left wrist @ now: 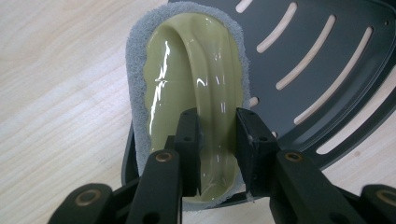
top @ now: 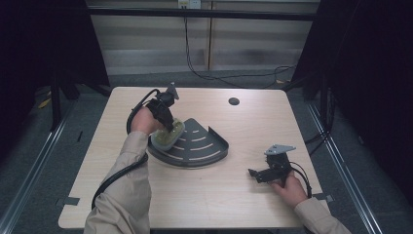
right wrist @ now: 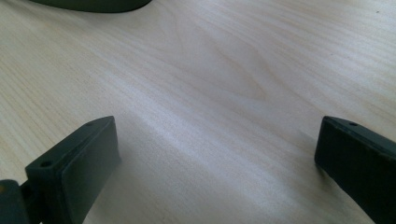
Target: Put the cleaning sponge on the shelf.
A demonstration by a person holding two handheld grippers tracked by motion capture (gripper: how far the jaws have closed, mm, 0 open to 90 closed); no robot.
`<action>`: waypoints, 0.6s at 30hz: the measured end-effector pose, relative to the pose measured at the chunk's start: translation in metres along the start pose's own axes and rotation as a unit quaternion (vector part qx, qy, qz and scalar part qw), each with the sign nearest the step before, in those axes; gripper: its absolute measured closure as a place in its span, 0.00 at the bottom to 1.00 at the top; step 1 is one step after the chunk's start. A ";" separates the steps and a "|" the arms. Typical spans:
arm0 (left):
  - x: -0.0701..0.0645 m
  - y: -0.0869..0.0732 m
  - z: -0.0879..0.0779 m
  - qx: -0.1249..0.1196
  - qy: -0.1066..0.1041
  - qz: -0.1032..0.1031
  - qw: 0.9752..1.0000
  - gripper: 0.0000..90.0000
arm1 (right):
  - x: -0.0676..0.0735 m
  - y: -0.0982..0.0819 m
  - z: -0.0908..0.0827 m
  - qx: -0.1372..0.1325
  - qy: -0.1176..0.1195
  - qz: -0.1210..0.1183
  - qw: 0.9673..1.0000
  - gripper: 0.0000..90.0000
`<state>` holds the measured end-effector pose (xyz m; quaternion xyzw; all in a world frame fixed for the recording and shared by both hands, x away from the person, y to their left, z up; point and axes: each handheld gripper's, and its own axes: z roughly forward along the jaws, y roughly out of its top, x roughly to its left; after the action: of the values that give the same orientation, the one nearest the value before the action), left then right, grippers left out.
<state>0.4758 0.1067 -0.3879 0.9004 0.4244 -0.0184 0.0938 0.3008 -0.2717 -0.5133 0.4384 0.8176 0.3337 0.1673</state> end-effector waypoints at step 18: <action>0.000 -0.003 0.012 0.001 -0.009 0.005 1.000 0.80 | 0.000 0.000 0.000 0.001 0.000 0.001 1.000 0.00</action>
<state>0.4741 0.1063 -0.4002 0.9026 0.4186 -0.0264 0.0965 0.3006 -0.2716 -0.5131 0.4395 0.8174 0.3331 0.1668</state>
